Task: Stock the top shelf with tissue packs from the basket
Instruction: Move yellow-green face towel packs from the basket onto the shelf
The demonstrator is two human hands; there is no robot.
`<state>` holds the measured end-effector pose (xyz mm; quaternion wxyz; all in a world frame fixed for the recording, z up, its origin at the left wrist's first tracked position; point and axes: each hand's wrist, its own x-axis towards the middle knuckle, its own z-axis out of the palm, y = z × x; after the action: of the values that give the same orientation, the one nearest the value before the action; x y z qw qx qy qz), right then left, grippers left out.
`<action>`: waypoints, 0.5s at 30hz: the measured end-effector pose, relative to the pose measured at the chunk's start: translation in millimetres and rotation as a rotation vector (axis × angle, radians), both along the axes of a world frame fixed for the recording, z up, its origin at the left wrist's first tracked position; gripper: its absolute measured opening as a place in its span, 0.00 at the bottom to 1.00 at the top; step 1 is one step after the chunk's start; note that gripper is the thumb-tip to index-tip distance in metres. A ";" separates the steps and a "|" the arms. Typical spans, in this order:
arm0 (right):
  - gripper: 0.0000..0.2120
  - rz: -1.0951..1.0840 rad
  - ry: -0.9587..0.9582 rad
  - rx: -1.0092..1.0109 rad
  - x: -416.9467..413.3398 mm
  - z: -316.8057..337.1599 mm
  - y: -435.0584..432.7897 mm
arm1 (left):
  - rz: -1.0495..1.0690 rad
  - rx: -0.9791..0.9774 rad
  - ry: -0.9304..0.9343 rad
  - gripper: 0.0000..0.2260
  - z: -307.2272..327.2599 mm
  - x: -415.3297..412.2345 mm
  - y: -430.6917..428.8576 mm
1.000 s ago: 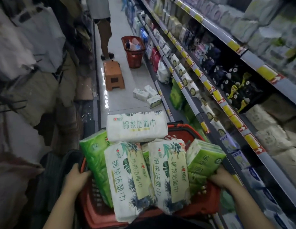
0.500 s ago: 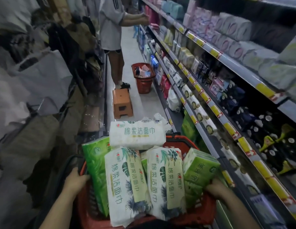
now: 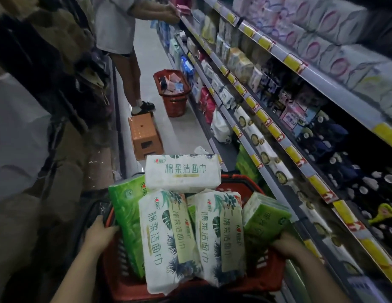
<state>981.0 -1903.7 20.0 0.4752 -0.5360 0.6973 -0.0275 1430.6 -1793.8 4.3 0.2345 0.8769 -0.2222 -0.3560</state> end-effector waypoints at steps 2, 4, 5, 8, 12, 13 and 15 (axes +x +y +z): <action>0.14 -0.050 -0.003 -0.009 11.4 -1.1 -11.9 | -0.037 -0.004 0.003 0.25 -2.8 16.0 -35.6; 0.14 -0.095 0.017 -0.022 21.9 -3.5 -26.2 | -0.084 -0.006 0.040 0.26 -7.9 36.0 -76.5; 0.13 -0.121 0.038 -0.010 27.1 -3.3 -32.5 | -0.122 -0.011 0.043 0.27 -9.6 45.6 -97.9; 0.10 -0.240 0.086 0.047 48.5 2.5 -45.4 | -0.235 -0.055 0.027 0.32 4.0 63.0 -161.5; 0.16 -0.420 0.059 0.064 74.8 -1.0 -56.4 | -0.390 -0.019 0.024 0.31 16.3 76.9 -227.8; 0.20 -0.457 0.060 0.048 79.6 -6.2 -56.9 | -0.416 -0.003 0.030 0.33 14.3 81.2 -241.7; 0.26 -0.542 0.040 0.006 85.9 -12.4 -56.1 | -0.450 0.024 0.031 0.27 12.6 84.6 -266.4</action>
<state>1066.9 -1959.8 7.6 0.4380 -0.3287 0.8247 -0.1412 1515.2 -2060.2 16.8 0.1422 0.8023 -0.4042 -0.4156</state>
